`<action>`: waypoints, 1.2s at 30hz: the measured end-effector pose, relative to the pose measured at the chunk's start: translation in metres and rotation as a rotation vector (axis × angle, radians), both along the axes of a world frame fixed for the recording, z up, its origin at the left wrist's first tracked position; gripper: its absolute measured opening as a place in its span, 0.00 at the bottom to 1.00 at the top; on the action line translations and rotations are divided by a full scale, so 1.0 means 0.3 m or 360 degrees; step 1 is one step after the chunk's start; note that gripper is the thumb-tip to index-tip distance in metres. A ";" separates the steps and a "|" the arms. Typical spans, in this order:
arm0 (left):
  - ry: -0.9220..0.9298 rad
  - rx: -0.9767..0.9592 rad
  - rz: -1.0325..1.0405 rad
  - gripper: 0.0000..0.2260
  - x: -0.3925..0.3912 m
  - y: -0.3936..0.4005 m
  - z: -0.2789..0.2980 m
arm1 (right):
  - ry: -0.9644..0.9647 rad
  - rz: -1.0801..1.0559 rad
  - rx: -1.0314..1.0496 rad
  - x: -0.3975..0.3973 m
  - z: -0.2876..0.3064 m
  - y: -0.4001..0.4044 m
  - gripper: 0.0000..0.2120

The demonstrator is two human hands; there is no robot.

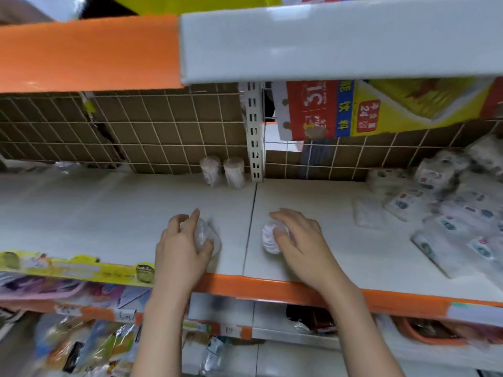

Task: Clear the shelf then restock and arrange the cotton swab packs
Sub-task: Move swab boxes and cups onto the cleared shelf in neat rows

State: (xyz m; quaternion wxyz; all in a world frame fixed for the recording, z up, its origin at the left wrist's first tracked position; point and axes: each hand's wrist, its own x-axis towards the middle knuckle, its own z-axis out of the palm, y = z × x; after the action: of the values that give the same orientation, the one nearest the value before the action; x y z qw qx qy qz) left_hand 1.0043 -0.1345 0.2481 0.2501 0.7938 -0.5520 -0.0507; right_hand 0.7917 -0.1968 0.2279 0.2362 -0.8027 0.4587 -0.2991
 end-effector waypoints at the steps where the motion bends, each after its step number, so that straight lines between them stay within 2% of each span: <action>1: 0.0017 0.0000 0.0001 0.29 0.022 0.004 -0.004 | 0.0009 -0.0002 0.0023 0.018 -0.009 0.004 0.29; 8: 0.0076 0.0049 -0.0082 0.28 0.004 -0.013 -0.023 | 0.0006 -0.0040 0.0090 0.026 -0.020 -0.015 0.18; 12: 0.0056 0.0042 -0.0108 0.28 -0.009 -0.040 -0.025 | 0.0064 -0.0076 0.0152 0.018 -0.055 -0.043 0.19; 16: 0.0038 0.0021 -0.0120 0.28 -0.008 -0.057 -0.031 | 0.0009 -0.0117 0.0260 0.026 -0.066 -0.048 0.08; 20: 0.0051 -0.0015 -0.0159 0.28 0.024 -0.071 -0.042 | 0.0006 -0.0159 0.0083 0.065 -0.066 -0.058 0.14; 24: 0.0052 -0.0039 -0.0165 0.28 0.122 -0.090 -0.054 | -0.0137 -0.0153 -0.0102 0.158 -0.053 -0.095 0.15; 26: 0.0074 -0.0068 -0.0187 0.29 0.198 -0.106 -0.062 | -0.0210 -0.0165 -0.0084 0.226 -0.051 -0.102 0.17; 31: 0.0176 -0.0150 -0.0209 0.27 0.409 -0.150 -0.061 | -0.0319 -0.0337 0.0032 0.430 -0.061 -0.107 0.15; 36: 0.0097 -0.0129 -0.0263 0.25 0.588 -0.225 -0.058 | -0.0324 -0.0365 -0.0049 0.619 -0.061 -0.128 0.17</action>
State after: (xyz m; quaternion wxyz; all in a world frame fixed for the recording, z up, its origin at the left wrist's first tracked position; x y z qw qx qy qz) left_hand 1.1807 -0.2021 0.2308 0.2935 0.7329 -0.6094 -0.0730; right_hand 0.9773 -0.2352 0.2096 0.2336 -0.7141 0.5164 -0.4110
